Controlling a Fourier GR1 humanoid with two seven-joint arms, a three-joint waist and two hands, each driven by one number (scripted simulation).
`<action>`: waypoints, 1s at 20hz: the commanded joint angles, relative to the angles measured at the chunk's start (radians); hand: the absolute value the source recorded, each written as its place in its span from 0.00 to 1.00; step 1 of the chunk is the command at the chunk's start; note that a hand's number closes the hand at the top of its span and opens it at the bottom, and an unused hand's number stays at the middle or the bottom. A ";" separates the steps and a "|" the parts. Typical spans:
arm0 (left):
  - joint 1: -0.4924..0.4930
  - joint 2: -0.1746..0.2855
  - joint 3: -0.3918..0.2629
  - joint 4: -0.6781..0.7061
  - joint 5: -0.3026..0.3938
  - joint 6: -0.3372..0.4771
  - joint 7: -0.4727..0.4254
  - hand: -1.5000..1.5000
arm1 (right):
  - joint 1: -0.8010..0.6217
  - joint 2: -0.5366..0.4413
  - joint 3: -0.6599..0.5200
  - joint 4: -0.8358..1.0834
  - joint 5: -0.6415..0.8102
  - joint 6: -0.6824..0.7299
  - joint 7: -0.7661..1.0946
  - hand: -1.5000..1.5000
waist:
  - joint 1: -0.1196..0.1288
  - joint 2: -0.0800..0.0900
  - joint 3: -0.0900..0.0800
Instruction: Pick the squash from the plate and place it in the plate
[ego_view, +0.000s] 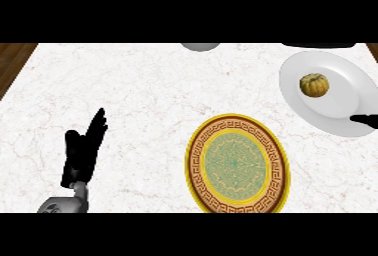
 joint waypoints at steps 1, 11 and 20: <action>0.018 -0.007 -0.022 -0.020 -0.010 -0.008 0.000 0.50 | 0.017 -0.007 -0.001 0.010 -0.003 -0.034 -0.019 0.00 | 0.012 0.004 0.002; 0.013 0.000 0.004 -0.014 0.007 -0.018 0.009 0.50 | 0.047 -0.108 -0.038 0.021 -0.051 0.016 -0.023 0.00 | 0.010 0.005 0.002; -0.028 -0.020 0.002 0.036 -0.013 -0.002 -0.018 0.50 | 0.053 -0.126 -0.052 0.028 -0.065 -0.072 0.025 0.00 | 0.010 0.007 0.002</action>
